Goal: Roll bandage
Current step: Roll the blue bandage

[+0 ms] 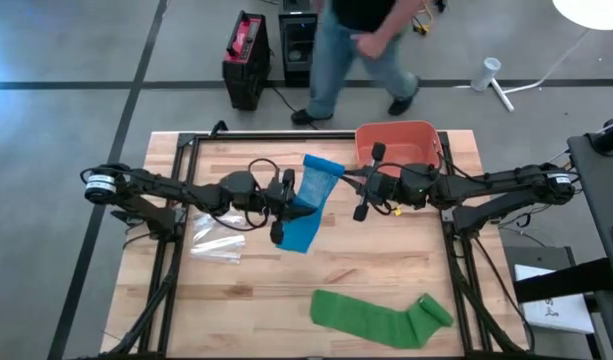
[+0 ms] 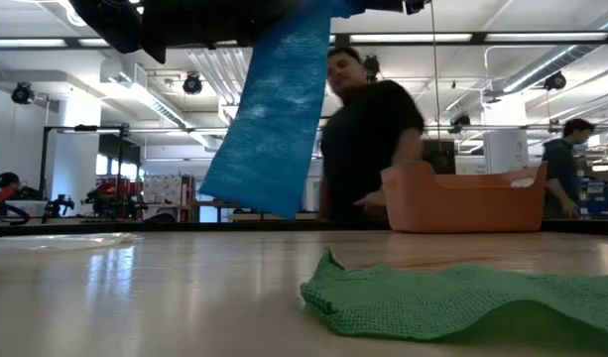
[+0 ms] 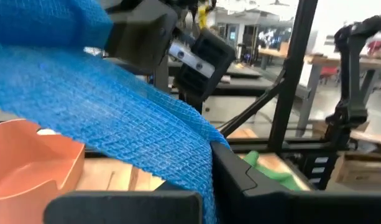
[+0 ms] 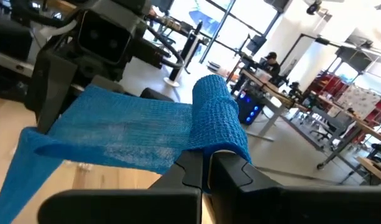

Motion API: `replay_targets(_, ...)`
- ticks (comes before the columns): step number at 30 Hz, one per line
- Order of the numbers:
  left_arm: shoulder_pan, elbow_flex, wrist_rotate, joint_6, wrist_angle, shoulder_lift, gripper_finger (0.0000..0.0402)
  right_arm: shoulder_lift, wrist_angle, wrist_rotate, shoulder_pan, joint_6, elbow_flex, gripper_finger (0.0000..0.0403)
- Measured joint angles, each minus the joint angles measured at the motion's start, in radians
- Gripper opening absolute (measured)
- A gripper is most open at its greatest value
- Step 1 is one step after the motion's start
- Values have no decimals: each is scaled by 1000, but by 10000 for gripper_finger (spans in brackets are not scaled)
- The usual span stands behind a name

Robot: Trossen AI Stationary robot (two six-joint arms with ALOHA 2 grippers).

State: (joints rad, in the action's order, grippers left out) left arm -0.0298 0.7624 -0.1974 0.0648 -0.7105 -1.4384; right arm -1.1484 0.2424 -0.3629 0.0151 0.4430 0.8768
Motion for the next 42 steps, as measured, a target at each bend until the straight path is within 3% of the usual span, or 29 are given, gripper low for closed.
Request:
replay_targets(8, -45, 4, 30, -38, 125, 45, 81, 0, 4, 0, 0, -4, 0, 3)
replay_targets(16, -58, 5, 27, -18, 139, 66, 177, 0, 3, 0, 0, 26, 0, 3)
replay_targets(23, -61, 5, 27, -13, 176, 85, 232, 1, 2, 6, 0, 54, 0, 3)
replay_targets(26, -74, 5, 47, -48, 260, 144, 244, 1, 0, 49, 0, 55, 0, 3)
replay_targets(31, -100, 6, 170, -96, 450, 269, 249, 2, -4, 92, 7, 72, 0, 3)
replay_targets(35, -107, 6, 171, -111, 491, 369, 240, 2, -6, 118, 6, 92, 0, 3)
replay_targets(37, -107, 6, 135, -112, 461, 394, 235, 2, -6, 145, 6, 100, 0, 3)
replay_targets(42, -102, 6, -74, -113, 338, 394, 223, -8, 1, 189, 6, 121, 0, 3)
